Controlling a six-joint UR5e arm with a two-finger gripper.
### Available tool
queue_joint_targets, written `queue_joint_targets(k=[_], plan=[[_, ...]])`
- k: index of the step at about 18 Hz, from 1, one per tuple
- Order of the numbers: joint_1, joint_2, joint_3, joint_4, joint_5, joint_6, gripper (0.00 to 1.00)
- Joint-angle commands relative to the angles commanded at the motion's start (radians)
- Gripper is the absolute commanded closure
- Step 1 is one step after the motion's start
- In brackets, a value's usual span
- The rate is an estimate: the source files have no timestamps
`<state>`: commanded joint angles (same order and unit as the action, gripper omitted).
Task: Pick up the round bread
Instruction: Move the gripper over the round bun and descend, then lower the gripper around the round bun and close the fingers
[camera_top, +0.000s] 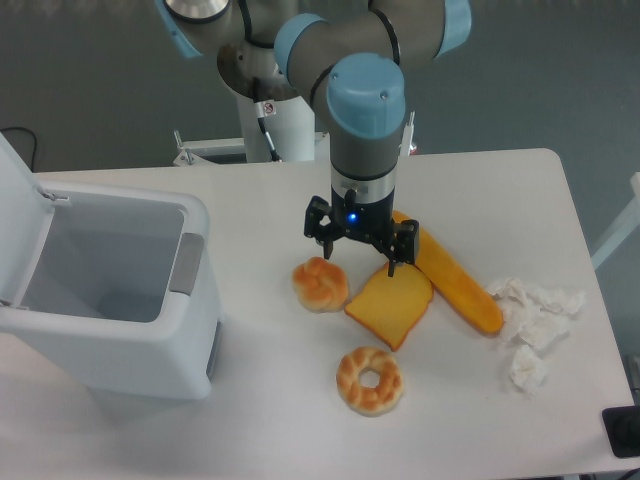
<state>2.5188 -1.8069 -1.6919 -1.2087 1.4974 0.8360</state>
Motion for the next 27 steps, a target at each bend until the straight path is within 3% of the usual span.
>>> queue_joint_targets(k=[3,10,13,27], plan=[[-0.003,-0.038,-0.006,0.006,-0.023,0.0,0.0],[0.005,-0.055,-0.005,0.011,-0.025,-0.046,0.0],[0.015,-0.103,-0.018,0.017,-0.022,-0.06,0.0],[-0.02,-0.183,-0.052,0.101,-0.005,-0.055,0.0]])
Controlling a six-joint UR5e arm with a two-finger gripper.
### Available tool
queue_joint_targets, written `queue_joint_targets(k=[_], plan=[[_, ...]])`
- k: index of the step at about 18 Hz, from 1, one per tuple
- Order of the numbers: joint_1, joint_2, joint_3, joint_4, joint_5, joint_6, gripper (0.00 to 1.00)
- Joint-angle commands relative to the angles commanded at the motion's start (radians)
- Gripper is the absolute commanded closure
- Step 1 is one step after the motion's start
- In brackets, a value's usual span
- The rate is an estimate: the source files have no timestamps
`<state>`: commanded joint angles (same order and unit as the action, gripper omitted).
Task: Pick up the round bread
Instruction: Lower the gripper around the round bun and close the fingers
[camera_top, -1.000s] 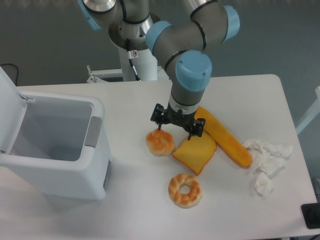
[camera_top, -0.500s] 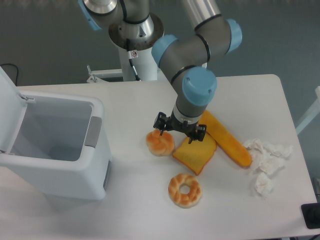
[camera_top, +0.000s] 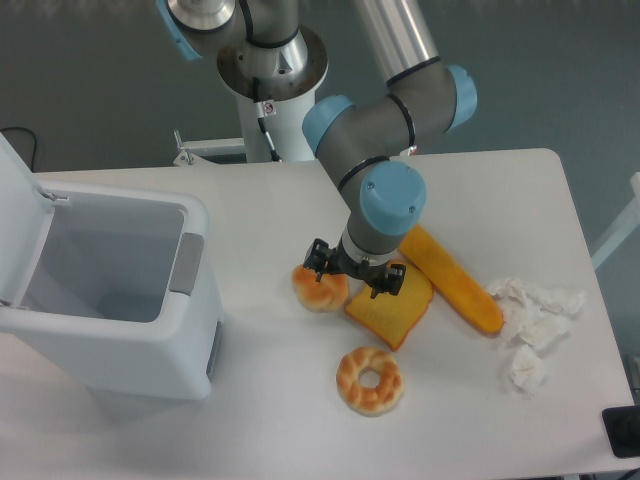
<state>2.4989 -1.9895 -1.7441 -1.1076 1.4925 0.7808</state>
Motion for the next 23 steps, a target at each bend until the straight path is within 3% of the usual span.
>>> queue_joint_targets(k=[9,23], plan=[[-0.017,-0.04,-0.006,0.023,0.029,0.018,0.0],[-0.045,-0.041,-0.055,0.054,0.061,0.058,0.0]])
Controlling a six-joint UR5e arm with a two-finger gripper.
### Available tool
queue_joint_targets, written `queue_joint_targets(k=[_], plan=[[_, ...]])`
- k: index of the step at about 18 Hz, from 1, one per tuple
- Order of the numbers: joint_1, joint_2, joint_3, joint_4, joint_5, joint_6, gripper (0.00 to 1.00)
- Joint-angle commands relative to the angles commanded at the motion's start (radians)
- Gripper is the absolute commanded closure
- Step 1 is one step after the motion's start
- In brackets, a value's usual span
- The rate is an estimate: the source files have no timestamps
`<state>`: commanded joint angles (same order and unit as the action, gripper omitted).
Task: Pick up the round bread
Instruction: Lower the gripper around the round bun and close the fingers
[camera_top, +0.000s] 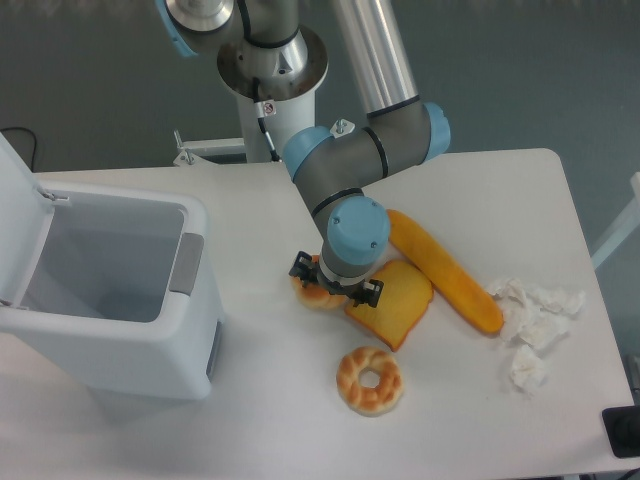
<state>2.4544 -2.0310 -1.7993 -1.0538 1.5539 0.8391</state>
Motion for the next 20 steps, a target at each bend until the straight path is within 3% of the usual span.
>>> queue_joint_targets(k=[4,6,9,17,20], plan=[[-0.002,0.002,-0.003,0.003,0.0,0.0,0.0],[-0.005,0.002,-0.003,0.002,0.0,0.0,0.1],[-0.003,0.008,0.0,0.002,0.0,0.005,0.34],[-0.005,0.008,0.006,0.0,0.005,0.003,0.45],[-0.005,0.008,0.006,-0.002,0.005,0.003,0.44]])
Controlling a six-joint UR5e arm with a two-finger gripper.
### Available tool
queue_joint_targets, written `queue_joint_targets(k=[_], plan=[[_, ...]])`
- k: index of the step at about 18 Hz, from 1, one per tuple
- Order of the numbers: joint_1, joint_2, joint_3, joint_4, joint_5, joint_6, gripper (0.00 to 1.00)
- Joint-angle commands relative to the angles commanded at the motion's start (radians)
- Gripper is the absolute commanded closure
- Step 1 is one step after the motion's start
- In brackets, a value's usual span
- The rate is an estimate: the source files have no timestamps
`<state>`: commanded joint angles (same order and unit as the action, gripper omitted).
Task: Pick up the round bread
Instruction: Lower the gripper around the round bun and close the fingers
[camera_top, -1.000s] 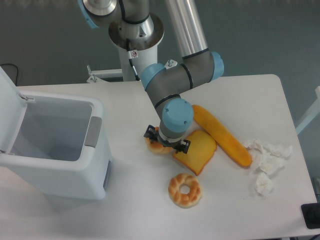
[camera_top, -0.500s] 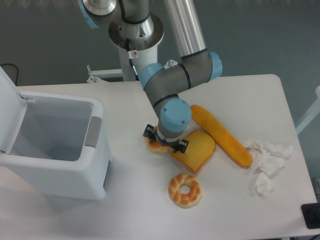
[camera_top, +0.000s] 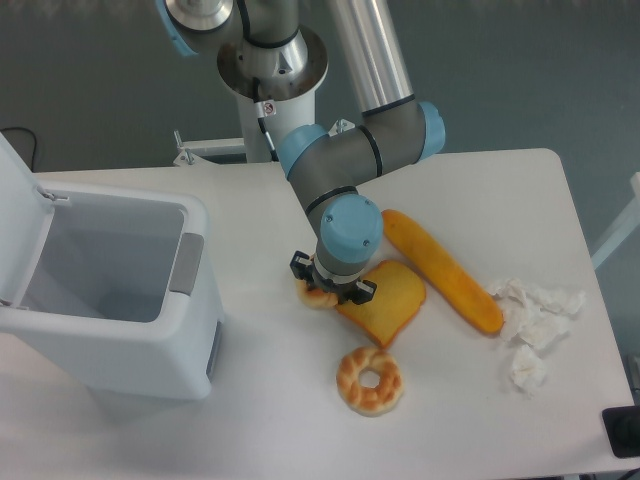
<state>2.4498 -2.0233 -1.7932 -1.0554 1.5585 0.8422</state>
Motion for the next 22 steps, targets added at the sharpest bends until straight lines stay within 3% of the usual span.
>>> queue_joint_targets(k=[11,15,20,22], plan=[[0.008,0.028,0.006,-0.008,0.003,0.048,0.46],[0.006,0.034,0.005,-0.009,0.005,0.048,0.56],[0.006,0.041,0.015,-0.009,0.005,0.048,0.57],[0.005,0.049,0.017,-0.011,0.005,0.048,0.71]])
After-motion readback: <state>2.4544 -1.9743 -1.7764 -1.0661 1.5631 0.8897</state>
